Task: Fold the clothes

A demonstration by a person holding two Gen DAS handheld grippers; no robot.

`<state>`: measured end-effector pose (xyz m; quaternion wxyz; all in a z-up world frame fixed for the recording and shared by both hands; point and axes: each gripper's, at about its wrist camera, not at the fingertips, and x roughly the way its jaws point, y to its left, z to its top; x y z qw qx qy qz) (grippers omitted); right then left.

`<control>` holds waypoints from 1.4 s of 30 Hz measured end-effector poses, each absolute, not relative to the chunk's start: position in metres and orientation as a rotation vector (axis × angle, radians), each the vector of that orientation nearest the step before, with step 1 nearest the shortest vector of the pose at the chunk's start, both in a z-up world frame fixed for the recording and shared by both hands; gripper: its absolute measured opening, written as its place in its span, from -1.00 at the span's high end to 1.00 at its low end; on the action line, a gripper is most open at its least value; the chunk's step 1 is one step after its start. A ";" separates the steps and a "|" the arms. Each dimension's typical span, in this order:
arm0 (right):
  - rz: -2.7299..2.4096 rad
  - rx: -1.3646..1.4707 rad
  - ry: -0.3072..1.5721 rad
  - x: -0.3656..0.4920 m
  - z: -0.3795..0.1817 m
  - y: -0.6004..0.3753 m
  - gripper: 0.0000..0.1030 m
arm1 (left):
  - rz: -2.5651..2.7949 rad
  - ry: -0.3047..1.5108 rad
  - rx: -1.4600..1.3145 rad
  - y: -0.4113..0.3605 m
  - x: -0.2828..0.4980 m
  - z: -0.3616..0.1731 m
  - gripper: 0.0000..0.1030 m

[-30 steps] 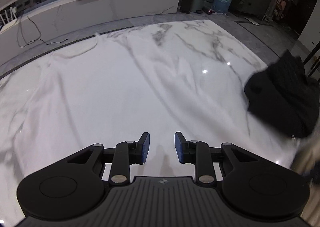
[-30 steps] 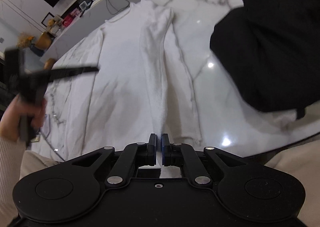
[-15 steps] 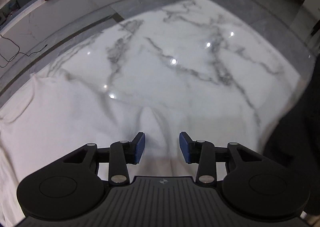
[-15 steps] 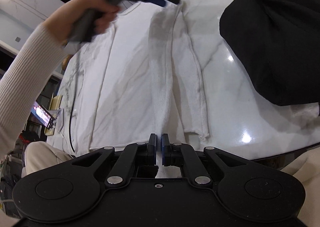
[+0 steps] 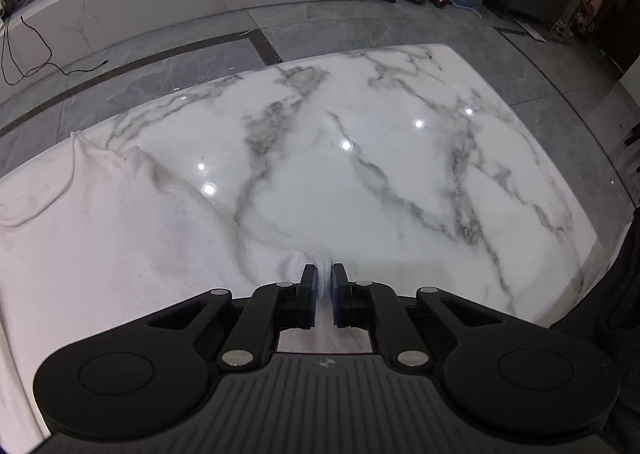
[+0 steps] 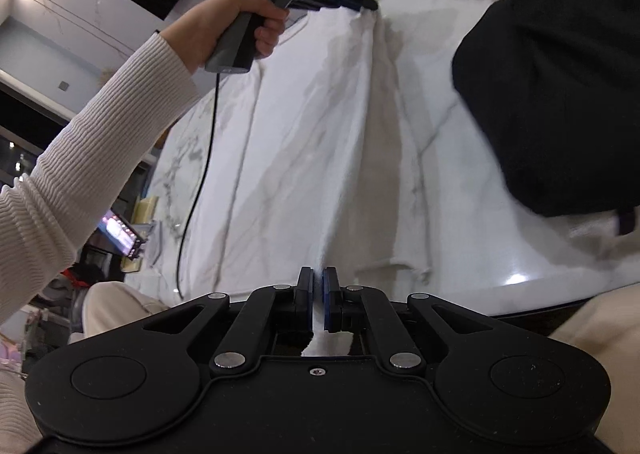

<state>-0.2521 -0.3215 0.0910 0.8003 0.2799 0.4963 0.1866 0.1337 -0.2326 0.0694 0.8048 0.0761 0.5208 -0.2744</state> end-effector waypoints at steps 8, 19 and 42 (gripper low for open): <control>0.291 0.574 1.131 -0.247 0.069 -0.327 0.87 | -0.608 1.105 0.125 -0.231 0.127 0.067 0.27; 0.201 0.324 0.995 -0.258 0.104 -0.299 0.76 | -0.601 1.047 0.116 -0.153 0.043 0.100 0.21; 0.216 0.100 1.006 -0.242 0.068 -0.231 0.94 | -0.324 0.977 0.000 0.037 -0.139 0.078 0.10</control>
